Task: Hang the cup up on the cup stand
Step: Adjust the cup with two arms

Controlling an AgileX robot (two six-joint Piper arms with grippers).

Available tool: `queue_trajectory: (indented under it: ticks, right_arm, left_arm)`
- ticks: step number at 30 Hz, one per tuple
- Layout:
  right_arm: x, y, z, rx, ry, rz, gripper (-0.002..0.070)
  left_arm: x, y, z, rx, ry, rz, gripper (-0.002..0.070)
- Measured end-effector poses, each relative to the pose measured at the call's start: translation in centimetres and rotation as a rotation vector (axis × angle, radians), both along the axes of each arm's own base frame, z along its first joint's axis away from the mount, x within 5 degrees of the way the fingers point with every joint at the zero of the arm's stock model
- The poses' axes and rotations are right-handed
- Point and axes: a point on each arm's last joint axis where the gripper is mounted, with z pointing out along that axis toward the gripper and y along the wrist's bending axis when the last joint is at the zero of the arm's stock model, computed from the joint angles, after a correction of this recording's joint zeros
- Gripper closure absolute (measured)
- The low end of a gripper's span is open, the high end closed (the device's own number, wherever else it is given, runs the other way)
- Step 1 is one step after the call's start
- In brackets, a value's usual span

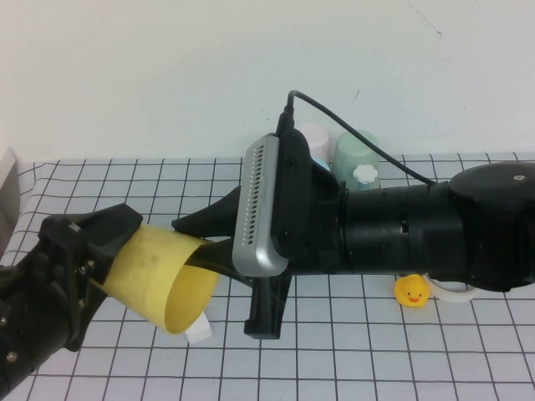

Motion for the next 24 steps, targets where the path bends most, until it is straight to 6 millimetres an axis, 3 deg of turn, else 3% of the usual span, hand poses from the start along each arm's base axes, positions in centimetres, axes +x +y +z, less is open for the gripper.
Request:
queue_trajectory:
  ticks: [15,24]
  right_arm:
    - [-0.07,-0.01,-0.11,0.0,0.008,0.003,0.0503]
    - [0.2,-0.05,-0.02,0.0,0.01,-0.026,0.0616]
  left_arm:
    - [-0.02,-0.07,0.03,0.006,-0.007,-0.015,0.0103]
    - [-0.03,-0.17,0.0,-0.111,0.057,0.007,0.0097]
